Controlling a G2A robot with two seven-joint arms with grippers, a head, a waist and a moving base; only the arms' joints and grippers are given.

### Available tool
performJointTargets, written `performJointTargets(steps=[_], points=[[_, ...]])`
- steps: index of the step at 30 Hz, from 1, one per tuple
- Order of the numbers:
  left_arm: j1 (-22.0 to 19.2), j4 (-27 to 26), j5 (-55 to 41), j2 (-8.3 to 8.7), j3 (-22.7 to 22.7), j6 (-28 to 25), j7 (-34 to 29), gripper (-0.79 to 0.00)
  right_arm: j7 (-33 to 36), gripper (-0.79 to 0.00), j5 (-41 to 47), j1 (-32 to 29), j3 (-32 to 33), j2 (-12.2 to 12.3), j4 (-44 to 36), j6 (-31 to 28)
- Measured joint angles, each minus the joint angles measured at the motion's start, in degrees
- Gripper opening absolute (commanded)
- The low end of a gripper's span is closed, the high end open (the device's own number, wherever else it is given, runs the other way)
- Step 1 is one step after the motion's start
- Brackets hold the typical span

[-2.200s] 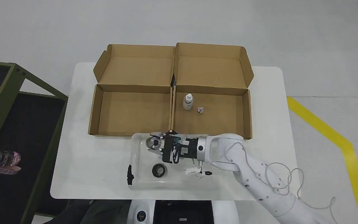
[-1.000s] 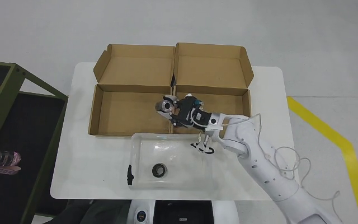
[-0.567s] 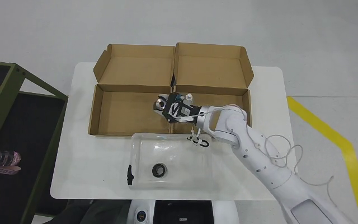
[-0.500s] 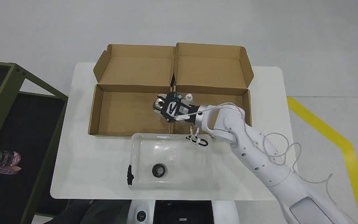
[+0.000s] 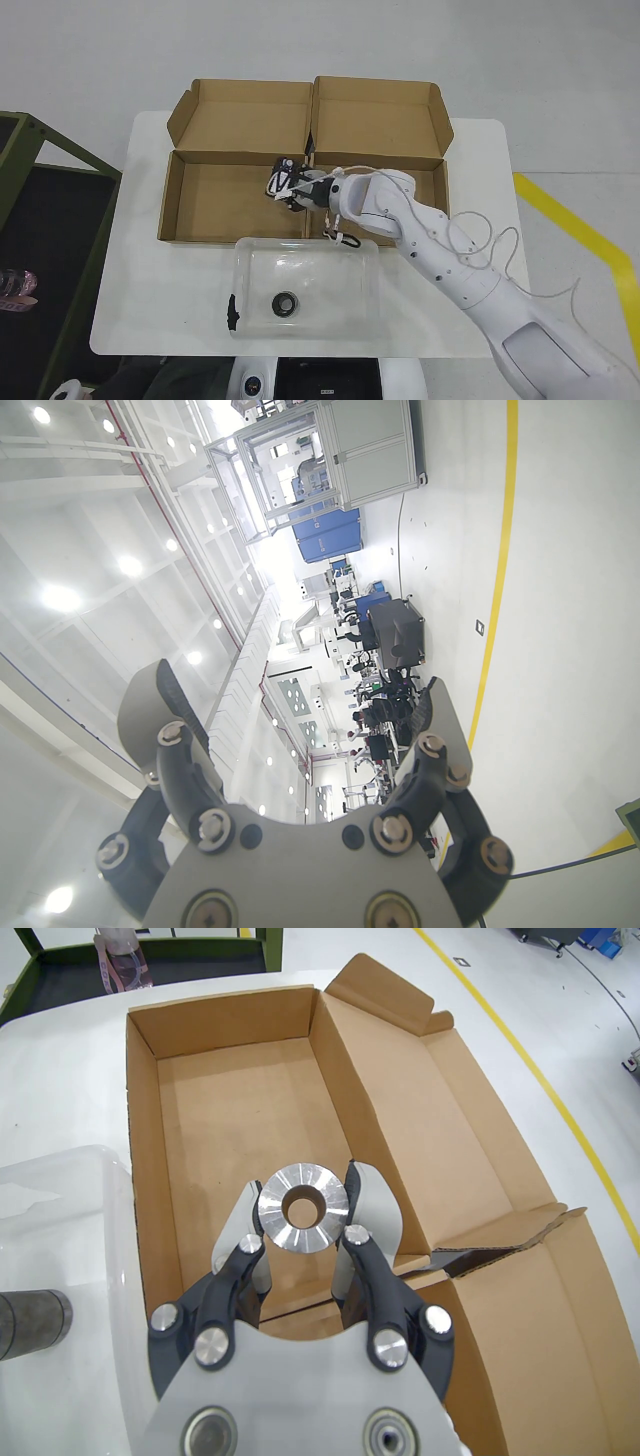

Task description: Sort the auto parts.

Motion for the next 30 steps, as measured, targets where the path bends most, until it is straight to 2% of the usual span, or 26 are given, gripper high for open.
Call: performJointTargets(steps=[18,27,30], points=[[0.0,0.0,0.0,0.0,0.0,0.0,0.0,0.0,1.1,-0.785,0.6,6.8,-6.0,-5.5,13.6,0.1],[0.0,0.0,0.0,0.0,0.0,0.0,0.0,0.0,4.0,-0.785,-1.9,9.3,-8.3,-7.9,17.9,1.1],[0.0,0.0,0.0,0.0,0.0,0.0,0.0,0.0,4.4,-0.742,-2.2,9.7,-8.7,-8.7,19.2,0.9]])
